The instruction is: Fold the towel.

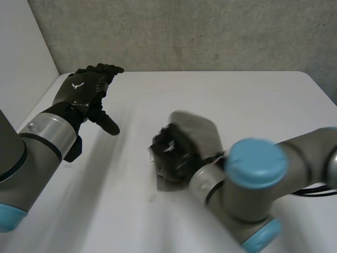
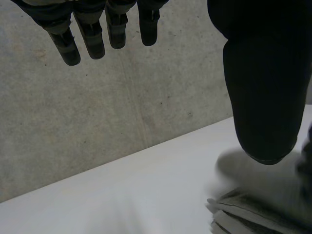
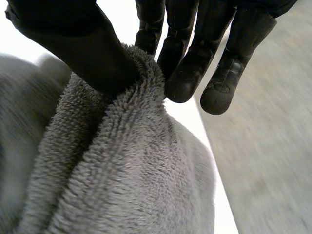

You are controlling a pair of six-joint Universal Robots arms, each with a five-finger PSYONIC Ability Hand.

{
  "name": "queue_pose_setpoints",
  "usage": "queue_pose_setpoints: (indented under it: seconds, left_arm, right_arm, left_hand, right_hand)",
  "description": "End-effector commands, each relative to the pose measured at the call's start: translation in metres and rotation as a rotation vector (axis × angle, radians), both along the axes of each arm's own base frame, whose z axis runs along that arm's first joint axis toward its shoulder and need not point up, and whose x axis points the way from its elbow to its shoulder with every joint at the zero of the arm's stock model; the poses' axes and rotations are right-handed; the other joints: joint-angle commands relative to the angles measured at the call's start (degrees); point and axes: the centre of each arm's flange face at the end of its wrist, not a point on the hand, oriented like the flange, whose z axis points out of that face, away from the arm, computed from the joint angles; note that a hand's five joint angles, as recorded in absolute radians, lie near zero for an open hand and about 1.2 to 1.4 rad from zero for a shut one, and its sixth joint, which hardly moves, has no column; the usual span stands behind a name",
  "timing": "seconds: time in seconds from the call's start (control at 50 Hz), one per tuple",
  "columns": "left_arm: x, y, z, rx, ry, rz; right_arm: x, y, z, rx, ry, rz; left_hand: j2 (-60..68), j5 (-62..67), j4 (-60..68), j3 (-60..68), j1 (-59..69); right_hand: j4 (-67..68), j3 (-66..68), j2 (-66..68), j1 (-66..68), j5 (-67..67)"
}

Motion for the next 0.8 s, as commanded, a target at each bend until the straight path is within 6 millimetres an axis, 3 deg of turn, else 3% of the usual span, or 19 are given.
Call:
queue_pose_setpoints:
  seconds: [0.02, 0.06, 0.08, 0.1, 0.12, 0.14, 0.16, 0.2, 0.24, 0.26, 0.28, 0.3, 0.4, 0.42, 0.5, 0.52, 0.62, 0.68, 0.8]
  left_arm:
    - [0.000, -0.002, 0.000, -0.002, -0.002, 0.001]
    - [-0.001, -0.002, 0.000, -0.002, -0.002, 0.000]
    - [-0.002, -0.002, -0.001, 0.001, -0.003, -0.002]
    - [-0.002, -0.002, -0.001, 0.001, -0.003, -0.002]
    - [-0.002, -0.003, 0.000, -0.002, -0.002, -0.003]
    - [-0.002, -0.003, 0.000, -0.002, -0.002, -0.003]
    - [-0.004, -0.003, 0.001, -0.006, 0.000, -0.008]
    - [-0.006, -0.003, 0.002, -0.008, 0.003, -0.011]
    - [-0.013, -0.004, -0.001, 0.001, 0.004, -0.029]
    - [-0.013, -0.004, -0.001, 0.001, 0.004, -0.029]
    - [-0.018, -0.004, -0.002, 0.007, 0.009, -0.043]
    - [-0.018, -0.004, -0.002, 0.008, 0.009, -0.043]
    - [-0.047, -0.001, -0.018, 0.083, 0.066, -0.113]
    - [-0.047, -0.001, -0.018, 0.083, 0.066, -0.113]
    - [-0.068, -0.002, -0.044, 0.178, 0.084, -0.148]
    - [-0.068, -0.002, -0.044, 0.178, 0.084, -0.149]
    - [-0.089, -0.003, -0.091, 0.313, 0.052, -0.163]
    - [-0.089, -0.005, -0.102, 0.336, 0.031, -0.140]
    - [-0.079, -0.010, -0.136, 0.385, -0.043, -0.009]
  right_arm:
    - [0.015, 0.027, -0.025, -0.010, 0.066, 0.079]
    - [0.015, 0.027, -0.025, -0.003, 0.066, 0.075]
    - [0.012, 0.026, -0.024, 0.006, 0.063, 0.058]
    - [0.012, 0.026, -0.024, 0.006, 0.063, 0.058]
    - [0.009, 0.024, -0.021, 0.019, 0.054, 0.031]
    - [0.009, 0.024, -0.021, 0.019, 0.054, 0.030]
    - [0.005, 0.020, -0.013, 0.031, 0.027, -0.012]
    - [-0.001, 0.015, -0.002, 0.052, -0.016, -0.061]
    - [-0.020, -0.008, 0.022, 0.123, -0.139, -0.182]
    - [-0.020, -0.008, 0.022, 0.123, -0.140, -0.183]
    - [-0.033, -0.023, 0.032, 0.172, -0.214, -0.249]
    - [-0.033, -0.023, 0.032, 0.173, -0.214, -0.250]
    - [-0.081, -0.060, 0.051, 0.455, -0.465, -0.455]
    - [-0.081, -0.060, 0.051, 0.456, -0.466, -0.455]
    - [-0.104, -0.078, 0.046, 0.651, -0.516, -0.538]
    - [-0.104, -0.078, 0.046, 0.652, -0.516, -0.538]
    - [-0.100, -0.086, 0.019, 0.778, -0.461, -0.500]
    - [-0.098, -0.089, 0.013, 0.791, -0.453, -0.497]
    - [-0.091, -0.099, -0.017, 0.830, -0.395, -0.498]
  left_hand:
    - [0.5, -1.7, 0.5, 0.4, 0.1]
    - [0.5, -1.7, 0.5, 0.4, 0.1]
    - [0.5, -1.7, 0.5, 0.4, 0.1]
    - [0.5, -1.7, 0.5, 0.4, 0.1]
    - [0.5, -1.7, 0.5, 0.4, 0.1]
    - [0.5, -1.7, 0.5, 0.4, 0.1]
    - [0.5, -1.7, 0.5, 0.4, 0.1]
    - [0.5, -1.7, 0.5, 0.4, 0.1]
    - [0.8, -1.4, 0.7, 0.7, 0.3]
    - [0.8, -1.4, 0.7, 0.7, 0.3]
    - [0.9, -1.3, 0.9, 0.8, 0.5]
    - [0.9, -1.3, 0.9, 0.8, 0.5]
    - [1.8, -0.4, 1.7, 1.7, 1.3]
    - [1.8, -0.4, 1.7, 1.7, 1.3]
    - [2.3, 0.1, 2.2, 2.2, 1.8]
    - [2.3, 0.1, 2.2, 2.2, 1.8]
    - [2.6, 0.4, 2.5, 2.5, 2.2]
    - [2.4, 0.2, 2.4, 2.3, 2.0]
    - [1.8, -0.4, 1.7, 1.7, 1.3]
  right_hand:
    - [3.0, 3.3, 4.8, 3.8, 3.2]
    - [-3.2, -3.0, -1.4, -2.5, -3.0]
    - [-30.4, -30.2, -28.6, -29.7, -30.2]
    - [-30.7, -30.5, -28.9, -29.9, -30.5]
    - [-55.2, -54.9, -53.4, -54.4, -55.0]
    - [-55.4, -55.2, -53.6, -54.7, -55.2]
    - [-67.0, -66.7, -65.2, -66.2, -66.8]
    - [-67.0, -66.7, -65.2, -66.2, -66.8]
    - [-67.0, -66.7, -65.2, -66.2, -66.8]
    - [-67.0, -66.7, -65.2, -66.2, -66.8]
    - [-67.0, -66.7, -65.2, -66.2, -66.8]
    - [-67.0, -66.7, -65.2, -66.2, -66.8]
    - [-67.0, -66.7, -65.2, -66.2, -66.8]
    - [-67.0, -66.7, -65.2, -66.2, -66.8]
    - [-67.0, -66.7, -65.2, -66.2, -66.8]
    - [-67.0, -66.7, -65.2, -66.2, -66.8]
    - [-67.0, -66.7, -65.2, -66.2, -66.8]
    - [-67.0, -66.7, -65.2, -66.2, -66.8]
    - [-67.0, -66.7, -65.2, -66.2, -66.8]
